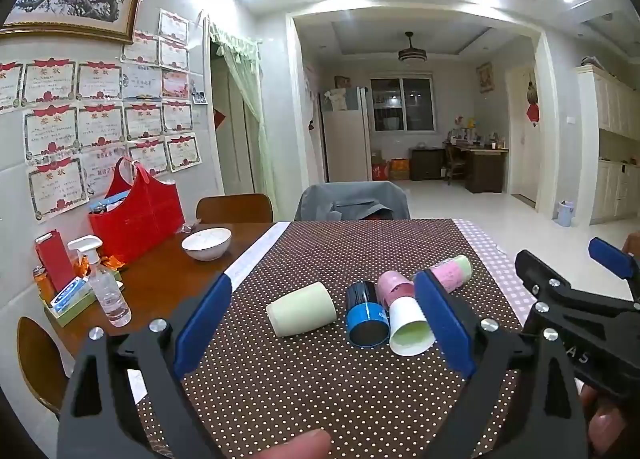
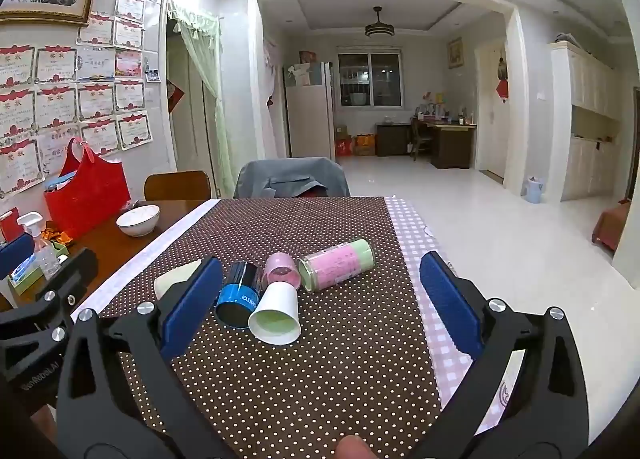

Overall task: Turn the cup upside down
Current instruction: 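Move the left gripper toward the pale green cup lying on its side, then close the left gripper around the pale green cup's body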

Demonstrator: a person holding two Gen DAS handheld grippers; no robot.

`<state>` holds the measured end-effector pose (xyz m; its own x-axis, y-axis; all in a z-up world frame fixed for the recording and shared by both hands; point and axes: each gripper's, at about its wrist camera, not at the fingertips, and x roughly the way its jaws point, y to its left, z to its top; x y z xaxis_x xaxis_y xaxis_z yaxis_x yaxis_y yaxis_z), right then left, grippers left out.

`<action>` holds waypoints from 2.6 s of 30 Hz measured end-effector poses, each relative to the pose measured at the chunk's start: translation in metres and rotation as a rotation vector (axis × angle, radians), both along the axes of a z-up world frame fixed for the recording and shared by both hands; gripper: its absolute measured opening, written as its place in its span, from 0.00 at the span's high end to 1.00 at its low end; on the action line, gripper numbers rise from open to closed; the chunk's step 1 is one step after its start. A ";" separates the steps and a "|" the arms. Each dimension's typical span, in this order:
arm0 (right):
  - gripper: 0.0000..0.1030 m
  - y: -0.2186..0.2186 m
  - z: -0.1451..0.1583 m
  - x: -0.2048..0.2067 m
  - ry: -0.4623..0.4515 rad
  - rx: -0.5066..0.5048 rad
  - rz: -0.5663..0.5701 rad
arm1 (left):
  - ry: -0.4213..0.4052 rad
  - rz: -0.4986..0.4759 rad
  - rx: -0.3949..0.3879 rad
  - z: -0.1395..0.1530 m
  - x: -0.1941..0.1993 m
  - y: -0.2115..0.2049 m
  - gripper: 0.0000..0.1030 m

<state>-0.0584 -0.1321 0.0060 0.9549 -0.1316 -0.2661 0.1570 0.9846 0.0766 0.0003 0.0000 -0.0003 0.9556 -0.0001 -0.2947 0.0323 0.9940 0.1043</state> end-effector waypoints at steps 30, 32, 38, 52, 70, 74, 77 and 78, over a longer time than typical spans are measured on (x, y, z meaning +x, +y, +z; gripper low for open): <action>0.06 0.003 -0.005 0.014 0.007 -0.003 0.006 | 0.001 -0.004 0.017 -0.006 0.008 0.007 0.11; 0.06 0.003 -0.006 0.015 0.009 -0.003 0.007 | 0.011 -0.007 0.029 -0.008 0.010 0.006 0.11; 0.06 0.003 -0.010 0.024 0.021 -0.010 0.008 | 0.039 -0.015 0.074 -0.013 0.020 0.006 0.11; 0.06 0.002 -0.035 0.081 0.132 -0.026 0.010 | 0.205 -0.072 0.176 -0.050 0.094 0.028 0.11; 0.06 -0.006 -0.069 0.156 0.322 -0.041 -0.073 | 0.471 -0.321 0.371 -0.129 0.239 0.058 0.11; 0.06 -0.007 -0.075 0.167 0.349 -0.042 -0.092 | 0.512 -0.391 0.408 -0.136 0.265 0.057 0.11; 0.06 -0.009 -0.080 0.175 0.368 -0.033 -0.106 | 0.548 -0.434 0.434 -0.147 0.276 0.050 0.11; 0.06 -0.010 -0.082 0.178 0.375 -0.031 -0.108 | 0.563 -0.457 0.437 -0.149 0.281 0.048 0.11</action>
<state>0.1194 -0.1421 -0.0760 0.7722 -0.2398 -0.5884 0.2715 0.9618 -0.0356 0.2816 0.0480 -0.1493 0.5994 -0.1261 -0.7905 0.5841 0.7441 0.3242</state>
